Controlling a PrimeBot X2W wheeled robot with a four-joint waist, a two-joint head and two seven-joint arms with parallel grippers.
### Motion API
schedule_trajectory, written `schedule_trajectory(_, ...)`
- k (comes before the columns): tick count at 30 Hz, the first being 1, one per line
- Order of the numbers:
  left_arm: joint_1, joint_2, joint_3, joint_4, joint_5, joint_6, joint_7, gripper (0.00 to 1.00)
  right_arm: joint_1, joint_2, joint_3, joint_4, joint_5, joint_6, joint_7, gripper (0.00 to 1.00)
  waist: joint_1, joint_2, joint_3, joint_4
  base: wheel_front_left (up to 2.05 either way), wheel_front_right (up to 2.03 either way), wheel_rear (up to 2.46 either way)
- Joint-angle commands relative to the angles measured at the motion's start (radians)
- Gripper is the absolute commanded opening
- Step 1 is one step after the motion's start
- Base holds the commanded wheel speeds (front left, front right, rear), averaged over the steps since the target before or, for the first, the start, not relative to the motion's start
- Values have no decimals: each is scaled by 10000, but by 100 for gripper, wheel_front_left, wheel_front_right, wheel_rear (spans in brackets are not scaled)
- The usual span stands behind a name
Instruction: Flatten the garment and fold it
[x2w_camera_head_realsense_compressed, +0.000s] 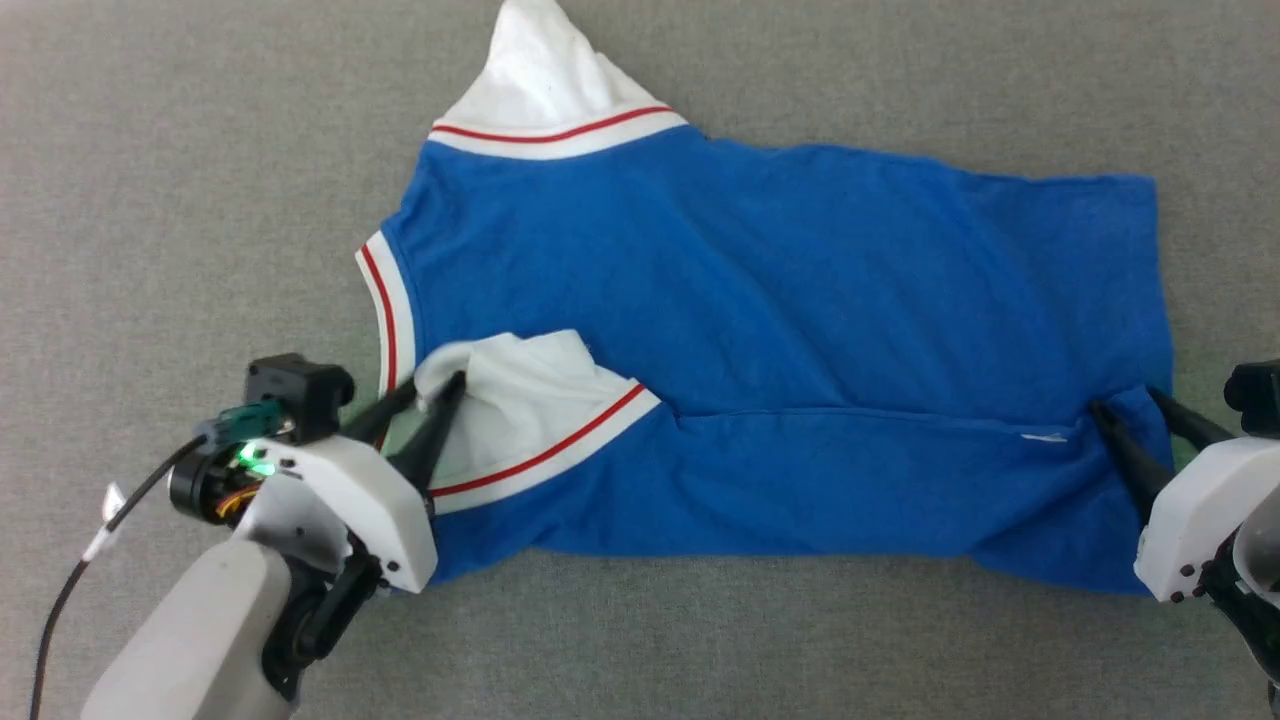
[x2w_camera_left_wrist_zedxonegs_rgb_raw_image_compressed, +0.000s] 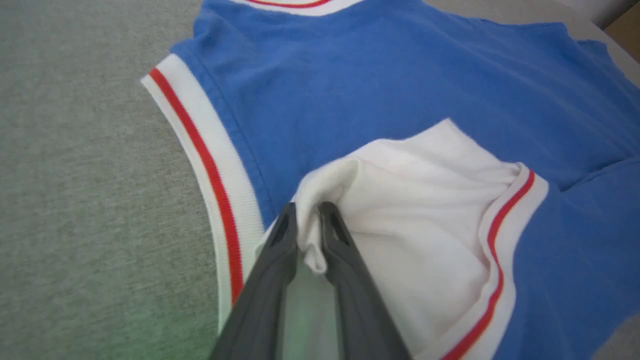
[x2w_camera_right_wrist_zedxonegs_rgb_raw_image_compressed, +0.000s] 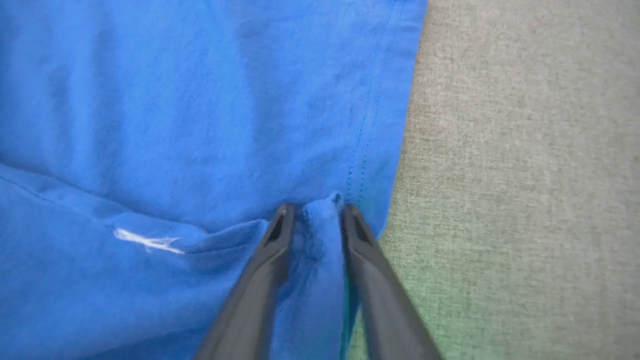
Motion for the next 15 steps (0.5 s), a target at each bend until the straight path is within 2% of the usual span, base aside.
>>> schedule_trajectory(1,131,-4,109,110,-119,84,-112,100,58,41,84,119,43,-21,5,100,0,0,-251,-9,0,0,0)
schedule_trajectory(6,788,55,572,-436,-274,384,-874,100,399,167,-277,-407,66,-21,-222,100,0,0,-961,-26,0,0,0)
schedule_trajectory(9,1363,107,861,-941,-216,719,-1441,100,762,390,-646,-861,-110,-21,-387,100,0,0,-1423,-32,0,0,0)
schedule_trajectory(15,2786,8,1219,-1966,140,1414,-2821,100,1789,1391,-1669,-1990,-1134,-21,-1080,100,0,0,-2097,20,0,0,0)
